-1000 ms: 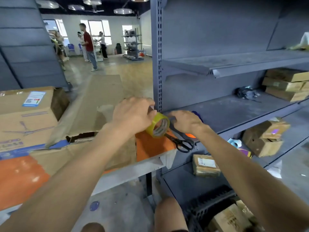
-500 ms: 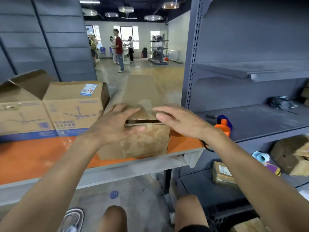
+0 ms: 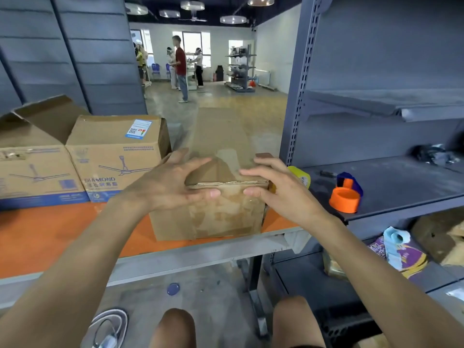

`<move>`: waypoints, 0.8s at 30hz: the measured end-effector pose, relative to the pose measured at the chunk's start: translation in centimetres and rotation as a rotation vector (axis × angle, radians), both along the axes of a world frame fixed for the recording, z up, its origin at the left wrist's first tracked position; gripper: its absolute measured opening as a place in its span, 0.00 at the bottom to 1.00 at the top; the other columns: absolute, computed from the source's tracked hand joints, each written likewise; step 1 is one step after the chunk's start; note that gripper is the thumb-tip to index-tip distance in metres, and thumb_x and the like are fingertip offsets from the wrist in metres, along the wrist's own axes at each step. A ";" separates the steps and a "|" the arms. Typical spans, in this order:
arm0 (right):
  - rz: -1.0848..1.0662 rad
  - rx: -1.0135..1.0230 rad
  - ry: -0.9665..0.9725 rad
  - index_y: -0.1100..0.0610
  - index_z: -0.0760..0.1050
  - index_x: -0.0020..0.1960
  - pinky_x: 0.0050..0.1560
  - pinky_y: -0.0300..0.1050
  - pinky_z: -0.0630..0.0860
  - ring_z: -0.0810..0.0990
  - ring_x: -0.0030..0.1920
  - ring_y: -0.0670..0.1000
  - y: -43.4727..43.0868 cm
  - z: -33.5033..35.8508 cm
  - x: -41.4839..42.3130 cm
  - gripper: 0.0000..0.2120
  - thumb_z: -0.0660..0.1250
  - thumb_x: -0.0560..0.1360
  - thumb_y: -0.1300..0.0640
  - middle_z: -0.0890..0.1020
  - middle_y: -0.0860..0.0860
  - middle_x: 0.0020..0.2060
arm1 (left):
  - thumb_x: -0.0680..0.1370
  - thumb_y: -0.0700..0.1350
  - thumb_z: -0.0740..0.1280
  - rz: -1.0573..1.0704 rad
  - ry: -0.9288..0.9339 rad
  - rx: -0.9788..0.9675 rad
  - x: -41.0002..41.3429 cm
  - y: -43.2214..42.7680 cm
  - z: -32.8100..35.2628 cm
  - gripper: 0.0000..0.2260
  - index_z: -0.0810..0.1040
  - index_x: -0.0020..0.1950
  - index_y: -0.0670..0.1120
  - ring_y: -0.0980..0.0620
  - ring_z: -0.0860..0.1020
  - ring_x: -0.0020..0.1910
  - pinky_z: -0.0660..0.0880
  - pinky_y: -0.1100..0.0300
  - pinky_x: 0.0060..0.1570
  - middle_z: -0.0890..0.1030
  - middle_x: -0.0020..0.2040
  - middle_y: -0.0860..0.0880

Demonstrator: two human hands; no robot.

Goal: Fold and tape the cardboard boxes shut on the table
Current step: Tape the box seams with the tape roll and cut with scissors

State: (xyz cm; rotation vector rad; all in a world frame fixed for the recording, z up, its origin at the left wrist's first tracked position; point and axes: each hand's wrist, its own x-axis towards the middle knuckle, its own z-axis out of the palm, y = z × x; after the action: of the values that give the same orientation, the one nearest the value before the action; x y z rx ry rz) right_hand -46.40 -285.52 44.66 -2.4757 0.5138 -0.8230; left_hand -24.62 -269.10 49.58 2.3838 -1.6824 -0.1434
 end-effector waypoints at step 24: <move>-0.150 -0.015 0.067 0.30 0.67 0.73 0.68 0.48 0.69 0.63 0.73 0.47 1.8 0.2 0.8 0.22 0.64 0.79 0.39 0.61 0.42 0.70 | 0.77 0.73 0.42 0.471 0.071 -0.423 -0.6 -1.1 -1.3 0.37 0.75 0.66 0.50 0.34 0.74 0.60 0.70 0.43 0.59 0.75 0.52 0.39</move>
State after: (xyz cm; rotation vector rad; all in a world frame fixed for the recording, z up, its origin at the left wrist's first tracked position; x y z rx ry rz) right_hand -45.62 -283.77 44.88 -2.5094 0.7268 -0.8051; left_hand -25.25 -270.15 48.26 2.3262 -0.9599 0.1851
